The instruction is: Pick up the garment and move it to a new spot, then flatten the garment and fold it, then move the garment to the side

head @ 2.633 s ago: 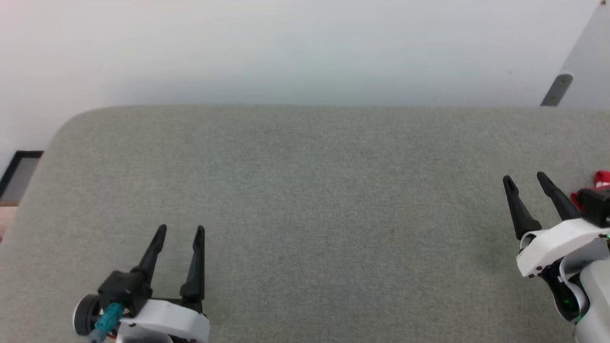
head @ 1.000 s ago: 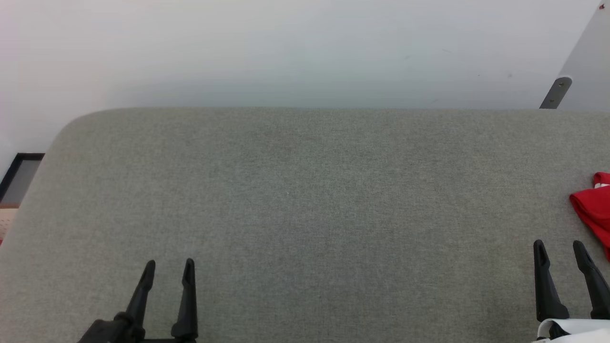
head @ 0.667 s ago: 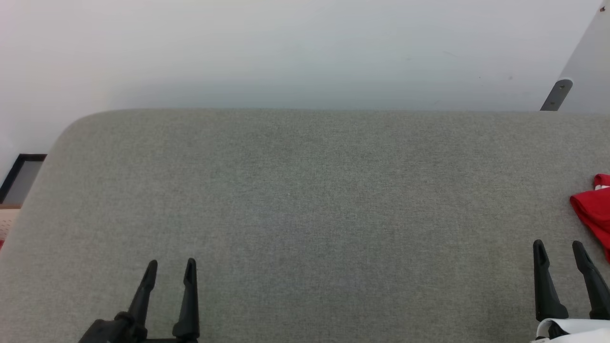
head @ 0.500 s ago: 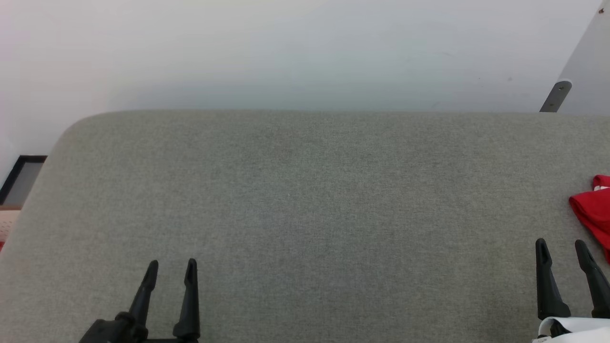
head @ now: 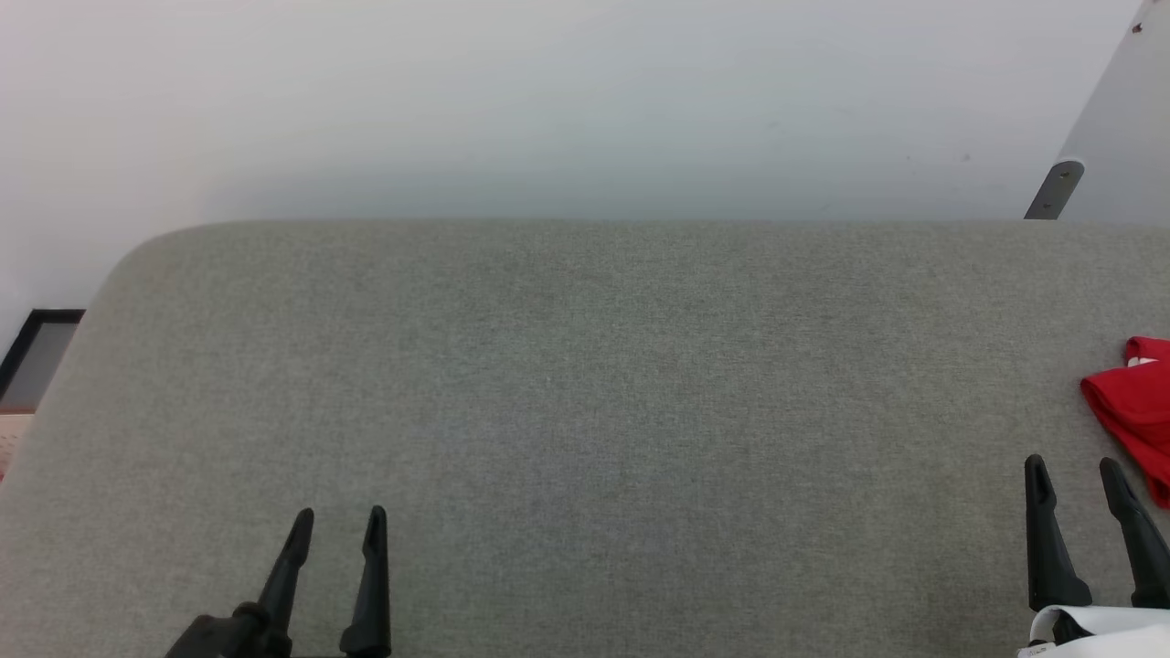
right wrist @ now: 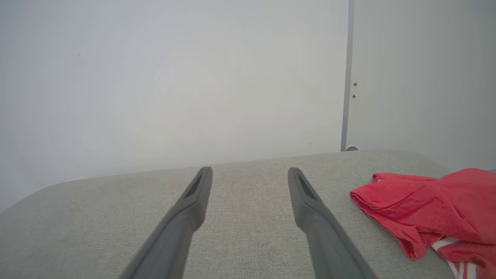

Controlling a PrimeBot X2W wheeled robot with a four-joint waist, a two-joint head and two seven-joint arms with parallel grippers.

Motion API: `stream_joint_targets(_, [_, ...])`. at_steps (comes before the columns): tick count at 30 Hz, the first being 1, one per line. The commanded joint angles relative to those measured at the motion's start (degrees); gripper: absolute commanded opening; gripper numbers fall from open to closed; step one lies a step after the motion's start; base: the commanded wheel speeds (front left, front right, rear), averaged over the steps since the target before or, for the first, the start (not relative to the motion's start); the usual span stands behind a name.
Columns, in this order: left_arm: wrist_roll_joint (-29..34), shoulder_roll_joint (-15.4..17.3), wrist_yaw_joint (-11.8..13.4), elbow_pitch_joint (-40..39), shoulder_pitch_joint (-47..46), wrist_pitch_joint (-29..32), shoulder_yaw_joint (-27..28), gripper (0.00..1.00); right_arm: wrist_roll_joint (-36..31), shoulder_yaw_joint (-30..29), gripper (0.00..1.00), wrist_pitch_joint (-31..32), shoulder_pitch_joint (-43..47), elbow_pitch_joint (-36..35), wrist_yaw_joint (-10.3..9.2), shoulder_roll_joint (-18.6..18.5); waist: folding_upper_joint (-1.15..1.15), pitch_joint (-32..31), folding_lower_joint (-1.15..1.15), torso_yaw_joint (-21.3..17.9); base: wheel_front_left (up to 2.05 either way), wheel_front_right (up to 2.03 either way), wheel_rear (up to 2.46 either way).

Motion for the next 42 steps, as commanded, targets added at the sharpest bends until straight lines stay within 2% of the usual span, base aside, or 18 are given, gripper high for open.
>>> stream_joint_targets(1, [-0.06,0.08,-0.15,0.15,-0.10,0.04,-0.07,1.00,0.52,0.05,1.00,0.10,-0.03,-0.01,-0.06,0.09,0.00,0.04,0.00,-0.03,0.00,0.00,0.00])
stream_joint_targets(16, [-0.10,0.08,-0.15,-0.04,-0.54,0.04,0.00,1.00,1.03,0.74,1.00,-0.19,0.72,-0.05,-0.06,0.40,0.00,-0.30,0.00,-0.46,0.00,0.00,0.00])
stream_joint_targets(17, [0.03,0.00,0.00,0.10,-0.24,0.00,-0.07,0.00,0.73,0.71,0.00,0.03,0.07,0.01,0.00,0.28,0.00,-0.31,0.00,-0.46,0.00,0.00,0.00])
stream_joint_targets(20, [-0.70,-0.27,0.00,1.20,0.15,0.08,-0.33,0.00,1.44,0.82,0.00,0.16,0.20,1.37,0.00,0.58,0.00,-0.32,0.00,-0.49,0.00,0.00,0.00])
stream_joint_targets(42, [-22.75,0.22,0.00,4.12,-3.48,4.99,0.09,0.00,21.61,0.92,0.00,4.18,-3.19,5.80,-0.01,1.18,0.00,-0.48,0.00,-0.93,0.00,0.00,0.00])
